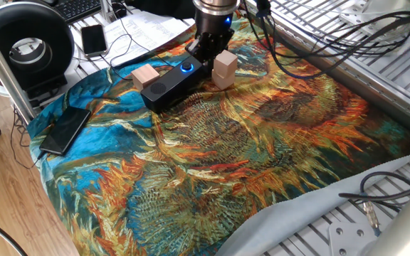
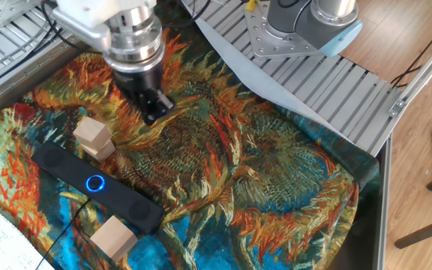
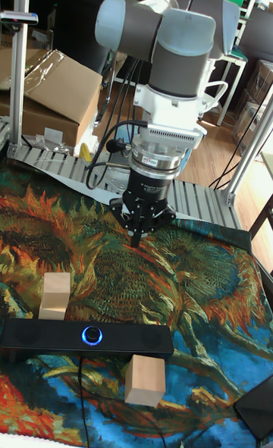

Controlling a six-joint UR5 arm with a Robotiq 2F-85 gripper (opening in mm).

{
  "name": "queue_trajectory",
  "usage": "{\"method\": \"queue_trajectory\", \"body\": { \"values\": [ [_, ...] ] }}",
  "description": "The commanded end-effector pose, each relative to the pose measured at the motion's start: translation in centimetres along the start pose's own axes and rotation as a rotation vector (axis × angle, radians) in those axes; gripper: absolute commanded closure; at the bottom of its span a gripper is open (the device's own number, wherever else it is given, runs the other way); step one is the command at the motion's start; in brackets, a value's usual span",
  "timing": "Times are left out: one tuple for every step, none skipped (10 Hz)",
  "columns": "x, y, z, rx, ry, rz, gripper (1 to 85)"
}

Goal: Turn the knob to decrease the volume of the speaker

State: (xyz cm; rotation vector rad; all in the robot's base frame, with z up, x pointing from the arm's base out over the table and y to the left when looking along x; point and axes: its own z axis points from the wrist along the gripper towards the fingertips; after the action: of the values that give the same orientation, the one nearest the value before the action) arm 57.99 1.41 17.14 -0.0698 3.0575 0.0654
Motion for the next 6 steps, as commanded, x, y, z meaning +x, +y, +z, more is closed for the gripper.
{"method": "queue_trajectory", "body": {
  "values": [
    [-1.9,-0.5,0.6,0.018,-0.029,-0.011,83.3],
    [-1.9,-0.6,0.6,0.019,-0.026,-0.01,83.3],
    [-1.9,-0.8,0.5,0.025,-0.028,-0.024,83.3],
    [-2.3,-1.5,0.6,0.054,-0.041,-0.053,83.3],
    [-2.4,-2.6,0.6,0.09,-0.05,-0.096,83.3],
    [-3.0,-2.9,0.6,0.094,-0.075,-0.122,83.3]
  ]
}}
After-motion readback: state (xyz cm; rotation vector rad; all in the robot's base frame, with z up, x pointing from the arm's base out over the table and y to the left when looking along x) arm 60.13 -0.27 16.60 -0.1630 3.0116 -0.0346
